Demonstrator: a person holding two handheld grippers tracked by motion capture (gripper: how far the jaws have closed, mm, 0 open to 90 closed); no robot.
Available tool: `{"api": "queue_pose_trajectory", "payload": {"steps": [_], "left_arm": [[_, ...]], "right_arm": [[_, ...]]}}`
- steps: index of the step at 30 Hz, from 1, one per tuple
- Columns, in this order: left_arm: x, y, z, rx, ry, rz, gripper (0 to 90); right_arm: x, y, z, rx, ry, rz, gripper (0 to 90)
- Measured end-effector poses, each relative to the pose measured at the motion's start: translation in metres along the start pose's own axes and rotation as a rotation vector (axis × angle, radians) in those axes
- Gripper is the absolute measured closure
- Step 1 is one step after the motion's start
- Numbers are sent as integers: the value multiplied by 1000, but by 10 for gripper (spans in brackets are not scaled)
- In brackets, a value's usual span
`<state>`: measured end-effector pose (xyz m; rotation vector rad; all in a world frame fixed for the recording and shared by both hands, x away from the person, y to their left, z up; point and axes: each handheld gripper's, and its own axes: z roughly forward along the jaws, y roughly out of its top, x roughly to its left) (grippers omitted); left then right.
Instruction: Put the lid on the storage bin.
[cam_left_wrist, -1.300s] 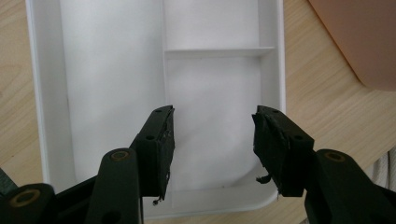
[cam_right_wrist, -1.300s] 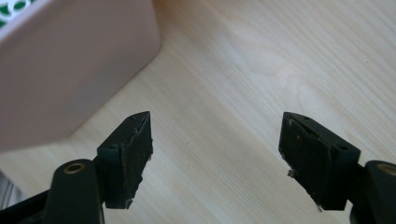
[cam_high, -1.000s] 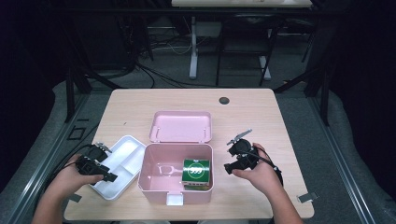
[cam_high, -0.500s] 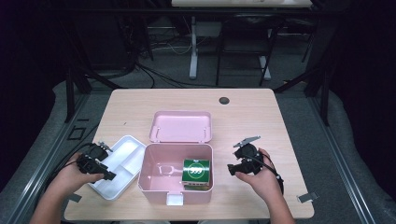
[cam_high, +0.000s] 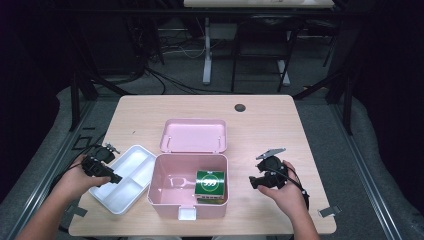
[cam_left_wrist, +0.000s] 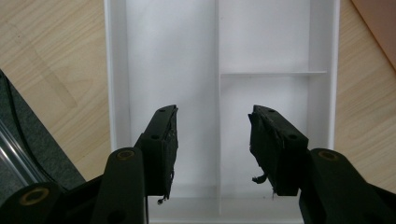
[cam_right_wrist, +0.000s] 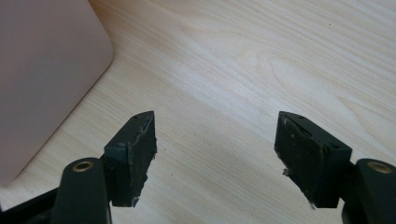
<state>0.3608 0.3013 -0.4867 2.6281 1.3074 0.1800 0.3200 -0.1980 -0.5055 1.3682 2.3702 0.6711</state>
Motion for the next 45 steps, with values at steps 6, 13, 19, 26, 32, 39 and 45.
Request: {"api": "queue_pose_trajectory", "payload": {"steps": [6,13,19,26,32,39,45], "left_arm": [[1,8,4,39,-11,2,564],[0,14,14,89,-25,-7,621],[-1,22,26,121,-39,-20,661],[-2,26,37,150,-36,-18,704],[0,27,43,164,-30,-20,734],[2,28,52,185,-37,-23,783],[2,30,58,192,-47,-35,809]], "right_arm": [[2,-1,2,-1,-6,-15,294],[2,-1,1,-7,0,-11,293],[0,-2,0,-1,1,-1,291],[-2,-3,1,-3,-4,7,289],[-2,-4,1,-2,2,7,286],[-1,-4,1,4,0,5,286],[-2,-5,3,3,2,5,285]]}}
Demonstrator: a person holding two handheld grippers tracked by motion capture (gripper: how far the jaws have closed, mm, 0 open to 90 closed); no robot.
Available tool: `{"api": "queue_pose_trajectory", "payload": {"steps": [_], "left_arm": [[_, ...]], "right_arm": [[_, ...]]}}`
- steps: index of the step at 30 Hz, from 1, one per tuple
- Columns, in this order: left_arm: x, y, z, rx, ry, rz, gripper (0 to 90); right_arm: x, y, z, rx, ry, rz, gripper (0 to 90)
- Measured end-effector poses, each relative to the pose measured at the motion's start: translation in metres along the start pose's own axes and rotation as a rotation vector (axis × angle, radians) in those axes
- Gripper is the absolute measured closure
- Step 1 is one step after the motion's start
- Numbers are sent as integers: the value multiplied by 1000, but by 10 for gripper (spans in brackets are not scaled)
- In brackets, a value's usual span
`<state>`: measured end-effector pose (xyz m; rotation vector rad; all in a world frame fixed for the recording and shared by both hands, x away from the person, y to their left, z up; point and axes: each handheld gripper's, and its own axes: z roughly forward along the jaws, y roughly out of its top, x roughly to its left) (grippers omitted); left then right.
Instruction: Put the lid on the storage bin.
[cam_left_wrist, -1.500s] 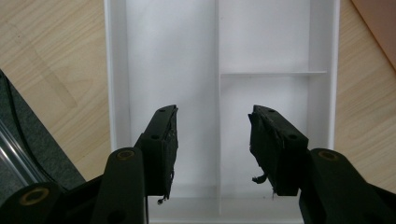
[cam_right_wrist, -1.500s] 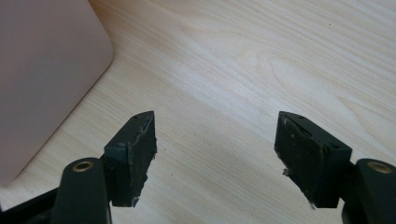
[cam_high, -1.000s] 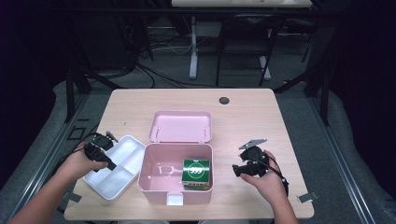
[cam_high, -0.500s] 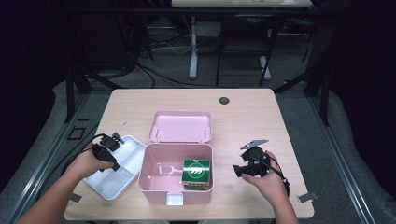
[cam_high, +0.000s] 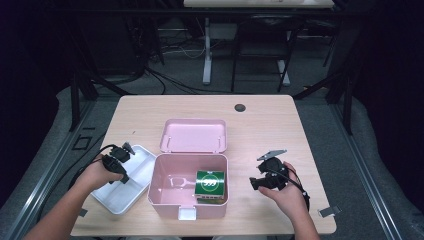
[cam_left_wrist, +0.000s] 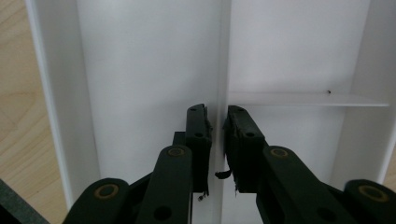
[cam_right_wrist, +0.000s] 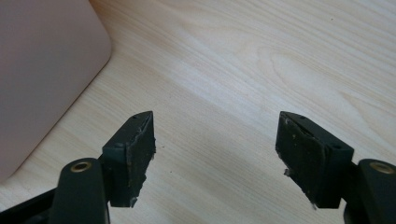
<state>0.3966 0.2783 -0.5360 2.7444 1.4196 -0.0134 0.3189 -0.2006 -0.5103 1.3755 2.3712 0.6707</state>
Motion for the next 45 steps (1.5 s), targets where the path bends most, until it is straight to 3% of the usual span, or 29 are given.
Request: {"api": "queue_pose_trajectory", "payload": {"steps": [11,25,35,45], "left_arm": [[-3,5,7,23,1,15,874],[-2,6,5,46,14,18,888],[-1,3,-8,44,11,20,889],[2,-4,-34,15,12,19,889]], "right_arm": [[0,0,1,2,-1,-5,285],[0,-1,3,2,0,-5,285],[1,-1,3,3,-2,-9,285],[1,-2,3,3,-1,-12,284]]}}
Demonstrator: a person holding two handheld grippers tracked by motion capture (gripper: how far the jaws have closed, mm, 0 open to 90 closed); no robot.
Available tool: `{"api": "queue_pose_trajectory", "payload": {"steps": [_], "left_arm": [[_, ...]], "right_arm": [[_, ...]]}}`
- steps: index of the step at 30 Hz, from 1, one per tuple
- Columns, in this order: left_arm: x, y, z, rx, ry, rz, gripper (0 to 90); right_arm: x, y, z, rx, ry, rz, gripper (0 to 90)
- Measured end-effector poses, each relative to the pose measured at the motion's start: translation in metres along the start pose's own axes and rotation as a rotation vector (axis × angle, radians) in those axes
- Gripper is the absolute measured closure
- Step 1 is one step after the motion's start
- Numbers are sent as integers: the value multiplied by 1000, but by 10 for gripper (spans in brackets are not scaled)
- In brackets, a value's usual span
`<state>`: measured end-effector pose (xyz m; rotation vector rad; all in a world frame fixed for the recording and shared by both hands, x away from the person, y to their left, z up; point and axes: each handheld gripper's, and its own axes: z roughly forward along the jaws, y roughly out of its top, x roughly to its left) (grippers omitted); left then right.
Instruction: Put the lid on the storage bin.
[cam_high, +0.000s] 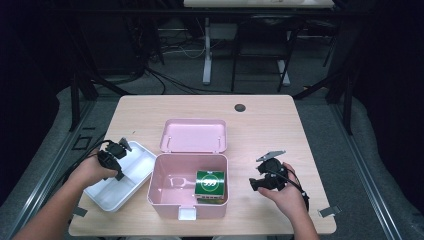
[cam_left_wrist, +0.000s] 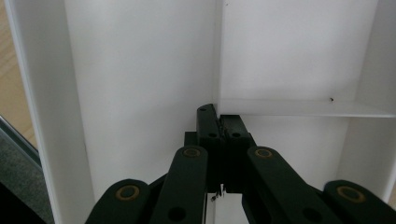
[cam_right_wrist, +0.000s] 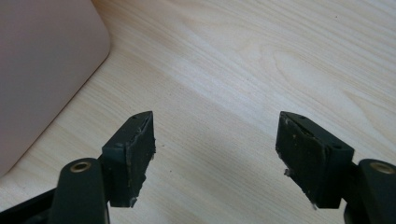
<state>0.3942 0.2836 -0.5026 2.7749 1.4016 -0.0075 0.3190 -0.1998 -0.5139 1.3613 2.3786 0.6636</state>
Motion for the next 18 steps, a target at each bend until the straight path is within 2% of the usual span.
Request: {"api": "queue_pose_trajectory", "payload": {"steps": [11,14,18], "left_arm": [[2,-10,-33,-16,3,0,890],[1,-11,-43,-17,9,15,890],[-2,-13,-62,-30,24,60,890]], "right_arm": [[0,0,0,7,3,0,284],[0,0,0,8,3,0,284],[0,-1,1,1,1,3,284]]}}
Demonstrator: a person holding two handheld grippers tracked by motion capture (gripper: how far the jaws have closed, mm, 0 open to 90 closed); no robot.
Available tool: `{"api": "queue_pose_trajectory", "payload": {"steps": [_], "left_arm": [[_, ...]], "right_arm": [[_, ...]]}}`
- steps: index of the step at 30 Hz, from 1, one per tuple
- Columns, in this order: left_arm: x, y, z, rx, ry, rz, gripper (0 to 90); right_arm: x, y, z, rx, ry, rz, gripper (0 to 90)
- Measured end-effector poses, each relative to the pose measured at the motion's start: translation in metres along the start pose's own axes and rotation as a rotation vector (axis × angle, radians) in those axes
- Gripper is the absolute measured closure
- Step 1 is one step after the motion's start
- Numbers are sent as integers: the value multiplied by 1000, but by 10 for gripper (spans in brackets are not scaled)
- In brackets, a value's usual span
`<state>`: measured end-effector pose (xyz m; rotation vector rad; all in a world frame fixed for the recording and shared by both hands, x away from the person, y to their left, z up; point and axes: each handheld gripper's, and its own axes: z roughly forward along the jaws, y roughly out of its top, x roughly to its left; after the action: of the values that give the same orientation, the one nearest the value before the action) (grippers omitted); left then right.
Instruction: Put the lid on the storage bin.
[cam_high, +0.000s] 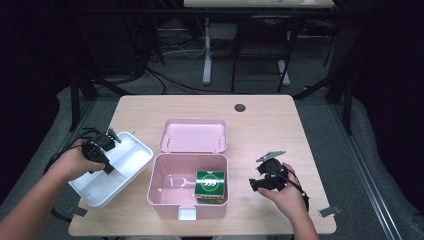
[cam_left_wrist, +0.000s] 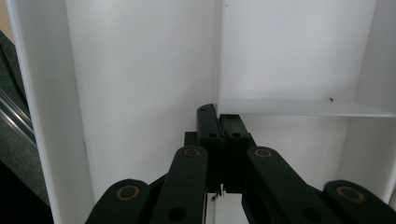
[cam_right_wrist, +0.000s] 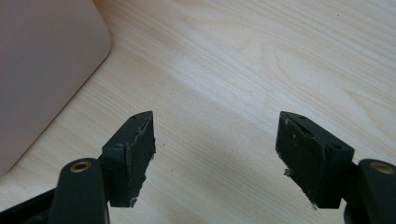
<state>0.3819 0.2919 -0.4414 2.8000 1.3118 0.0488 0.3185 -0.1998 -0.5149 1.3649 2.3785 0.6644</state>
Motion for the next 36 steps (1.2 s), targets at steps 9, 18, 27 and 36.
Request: {"api": "queue_pose_trajectory", "payload": {"steps": [9,18,27,36], "left_arm": [[-12,5,-27,-11,16,75,890],[-37,17,-48,-27,20,193,890],[-50,27,-51,-26,20,268,890],[-70,42,-50,-26,4,348,890]], "right_arm": [[1,0,1,6,1,-1,284],[1,0,2,8,2,-5,284],[1,-1,2,7,3,-4,284],[2,0,2,14,5,-6,284]]}}
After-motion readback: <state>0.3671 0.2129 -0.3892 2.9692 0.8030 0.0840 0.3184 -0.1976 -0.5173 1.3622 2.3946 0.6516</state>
